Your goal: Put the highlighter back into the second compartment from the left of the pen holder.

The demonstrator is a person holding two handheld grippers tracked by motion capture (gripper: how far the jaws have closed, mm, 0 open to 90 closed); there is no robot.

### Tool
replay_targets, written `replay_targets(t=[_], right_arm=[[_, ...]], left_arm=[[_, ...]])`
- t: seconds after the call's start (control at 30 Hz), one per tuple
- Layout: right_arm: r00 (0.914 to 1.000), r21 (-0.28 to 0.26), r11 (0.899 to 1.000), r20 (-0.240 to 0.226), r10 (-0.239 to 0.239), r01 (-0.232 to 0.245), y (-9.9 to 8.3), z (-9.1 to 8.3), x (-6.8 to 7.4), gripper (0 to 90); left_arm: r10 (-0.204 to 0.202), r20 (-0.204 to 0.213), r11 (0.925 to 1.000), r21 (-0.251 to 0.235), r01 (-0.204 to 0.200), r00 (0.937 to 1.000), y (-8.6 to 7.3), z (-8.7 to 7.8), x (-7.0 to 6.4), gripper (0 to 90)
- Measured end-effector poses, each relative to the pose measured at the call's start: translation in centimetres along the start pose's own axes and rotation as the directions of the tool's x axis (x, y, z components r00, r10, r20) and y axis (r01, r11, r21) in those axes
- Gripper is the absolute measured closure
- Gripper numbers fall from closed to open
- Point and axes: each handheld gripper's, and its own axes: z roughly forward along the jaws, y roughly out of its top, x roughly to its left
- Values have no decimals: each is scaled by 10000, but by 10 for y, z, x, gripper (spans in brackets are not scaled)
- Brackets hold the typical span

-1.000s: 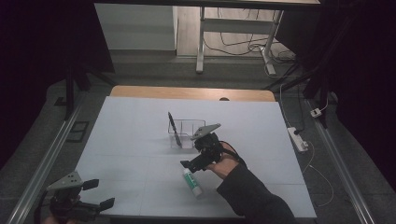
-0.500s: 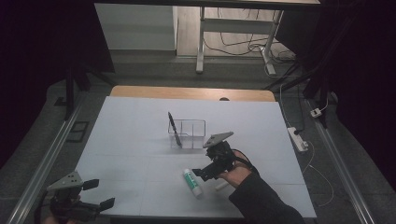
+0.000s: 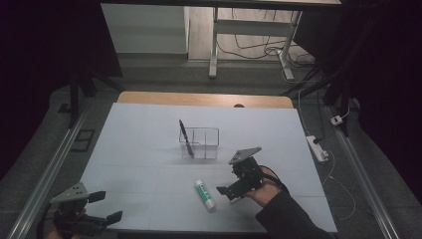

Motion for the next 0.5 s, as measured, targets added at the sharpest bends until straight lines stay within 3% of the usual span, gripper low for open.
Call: replay_targets(t=[0.5], right_arm=[[9991, 751, 9971, 398, 124, -154, -37, -12, -20, 0]], left_arm=[[-7, -13, 10000, 15, 7, 10000, 0, 0, 0, 11]])
